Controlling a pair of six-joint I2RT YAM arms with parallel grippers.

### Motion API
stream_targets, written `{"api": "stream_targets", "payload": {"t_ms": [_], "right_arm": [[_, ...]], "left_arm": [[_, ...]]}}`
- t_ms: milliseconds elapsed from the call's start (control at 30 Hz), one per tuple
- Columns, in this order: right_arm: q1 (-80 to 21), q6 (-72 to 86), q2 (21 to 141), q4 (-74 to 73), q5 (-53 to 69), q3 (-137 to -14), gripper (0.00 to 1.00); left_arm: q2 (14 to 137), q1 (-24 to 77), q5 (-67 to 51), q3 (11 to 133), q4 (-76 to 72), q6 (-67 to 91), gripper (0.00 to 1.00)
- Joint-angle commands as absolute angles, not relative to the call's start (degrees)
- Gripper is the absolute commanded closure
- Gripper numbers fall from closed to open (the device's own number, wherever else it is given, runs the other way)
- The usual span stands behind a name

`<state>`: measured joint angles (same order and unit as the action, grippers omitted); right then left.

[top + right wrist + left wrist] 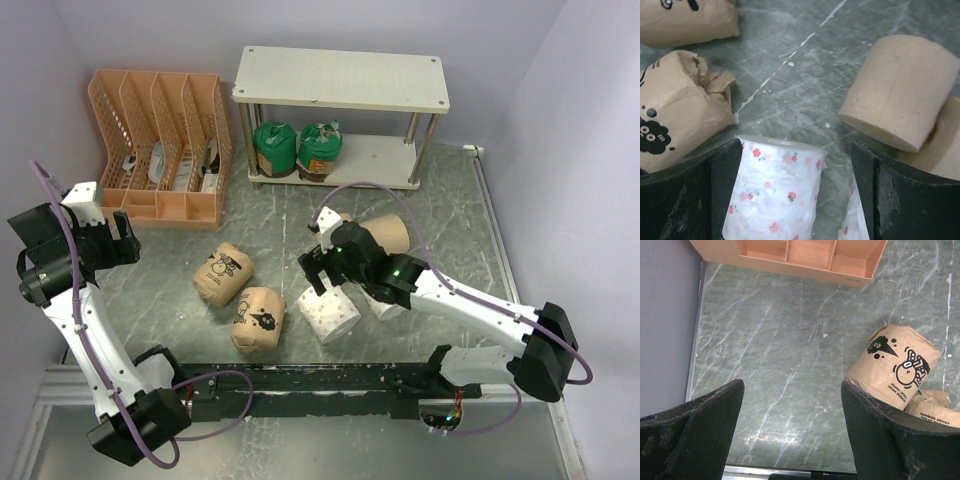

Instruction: Place and organize the paper towels onto the shelf

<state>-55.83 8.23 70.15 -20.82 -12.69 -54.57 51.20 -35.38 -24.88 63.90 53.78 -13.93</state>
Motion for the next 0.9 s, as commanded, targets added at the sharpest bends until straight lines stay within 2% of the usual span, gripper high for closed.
{"api": "stream_targets", "payload": {"t_ms": [0, 267, 400, 433, 700, 767, 867], "right_arm": [[-50.0, 3.6, 68.5, -10.9, 10.9, -50.4, 0.11], [-48.6, 3.1, 76.0, -6.0, 19.9, -48.7, 0.16], [-48.5, 4.4, 79.2, -5.1, 23.9, -47.6, 0.31], [-48.5, 4.5, 79.7, -5.3, 23.7, -47.2, 0.33], [-48.4, 5.2, 81.1, -7.4, 17.9, -46.8, 0.36], [-48.5, 5.9, 80.4, -8.1, 16.8, -46.6, 0.45], [-48.5, 6.4, 79.2, -9.6, 15.8, -46.6, 0.50]], "left_arm": [[50.4, -36.1, -26.3, 63.7, 52.7, -14.3, 0.10], [50.1, -36.1, -26.4, 63.7, 52.8, -14.4, 0.10], [50.0, -36.1, -26.4, 63.7, 52.7, -14.5, 0.10], [50.0, -36.0, -26.4, 63.7, 52.7, -14.5, 0.10], [49.7, -36.1, -26.7, 63.8, 53.0, -14.8, 0.11], [49.6, -36.1, -26.7, 63.8, 53.0, -14.8, 0.10], [49.5, -36.1, -26.8, 63.8, 53.0, -14.9, 0.10]]}}
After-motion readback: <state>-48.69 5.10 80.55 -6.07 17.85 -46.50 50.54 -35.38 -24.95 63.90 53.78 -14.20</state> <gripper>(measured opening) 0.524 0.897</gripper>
